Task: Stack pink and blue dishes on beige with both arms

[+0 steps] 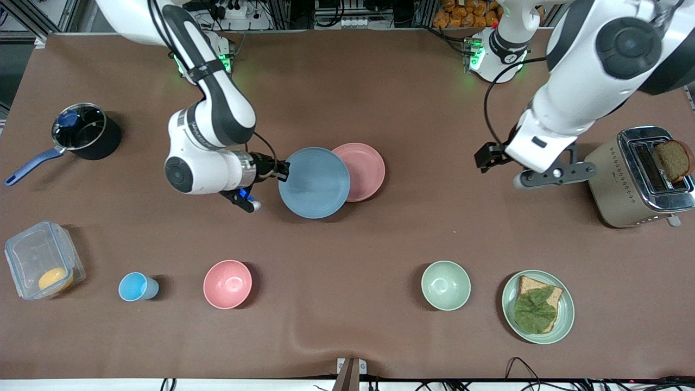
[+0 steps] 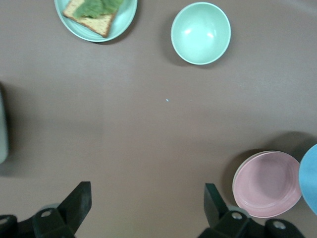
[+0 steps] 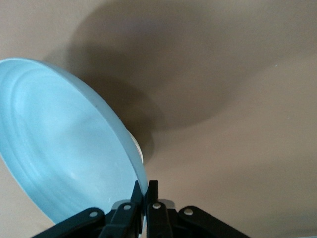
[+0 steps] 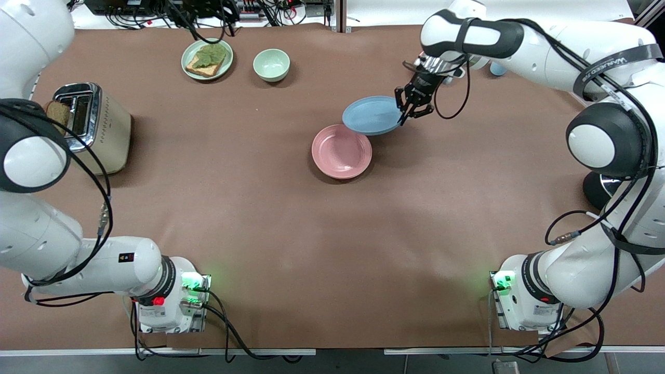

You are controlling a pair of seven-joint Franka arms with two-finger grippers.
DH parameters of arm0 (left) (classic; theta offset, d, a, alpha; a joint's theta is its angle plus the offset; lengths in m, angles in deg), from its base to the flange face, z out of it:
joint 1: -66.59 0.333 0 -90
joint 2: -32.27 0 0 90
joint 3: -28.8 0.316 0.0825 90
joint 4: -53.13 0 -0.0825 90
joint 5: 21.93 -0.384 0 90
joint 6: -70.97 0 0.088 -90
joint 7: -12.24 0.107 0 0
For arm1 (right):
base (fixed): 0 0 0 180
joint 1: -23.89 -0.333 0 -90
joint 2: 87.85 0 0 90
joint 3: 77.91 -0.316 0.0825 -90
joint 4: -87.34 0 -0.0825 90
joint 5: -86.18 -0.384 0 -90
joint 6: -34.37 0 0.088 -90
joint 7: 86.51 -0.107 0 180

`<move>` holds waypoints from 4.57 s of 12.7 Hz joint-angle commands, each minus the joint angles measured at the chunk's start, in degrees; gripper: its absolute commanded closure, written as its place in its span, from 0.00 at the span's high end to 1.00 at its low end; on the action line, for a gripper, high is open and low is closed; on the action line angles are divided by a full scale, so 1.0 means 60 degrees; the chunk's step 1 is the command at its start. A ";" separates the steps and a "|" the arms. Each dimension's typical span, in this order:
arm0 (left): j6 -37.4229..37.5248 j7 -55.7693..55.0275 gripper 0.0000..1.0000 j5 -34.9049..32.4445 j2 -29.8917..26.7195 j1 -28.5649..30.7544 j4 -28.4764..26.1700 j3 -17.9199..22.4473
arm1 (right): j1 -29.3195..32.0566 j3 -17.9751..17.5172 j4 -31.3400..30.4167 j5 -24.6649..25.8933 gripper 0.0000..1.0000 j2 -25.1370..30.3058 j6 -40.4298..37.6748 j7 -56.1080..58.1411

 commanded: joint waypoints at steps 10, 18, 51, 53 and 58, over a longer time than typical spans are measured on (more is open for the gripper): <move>0.1177 0.2567 1.00 0.0424 -0.1224 -0.0732 0.0177 0.2611 | -0.1707 0.0125 -0.0891 -0.0246 0.00 0.0155 0.1669 -0.0658; 0.1646 0.2995 1.00 0.0600 -0.1474 -0.0761 0.0148 0.2877 | -0.2468 0.0125 -0.0671 -0.0539 0.00 -0.0460 0.2800 -0.0936; 0.1923 0.2893 1.00 0.0762 -0.1518 -0.0879 0.0177 0.3023 | -0.1443 0.7140 0.1976 0.2918 1.00 0.0594 -0.2309 0.7000; 0.1982 0.2907 1.00 0.0761 -0.1532 -0.0864 0.0191 0.3037 | -0.1429 0.7389 0.2898 0.2991 1.00 0.0536 -0.3012 0.7017; 0.1982 0.2995 1.00 0.0820 -0.1503 -0.0747 0.0191 0.2994 | -0.1487 0.7245 0.4438 0.3662 1.00 0.0638 -0.3542 0.6710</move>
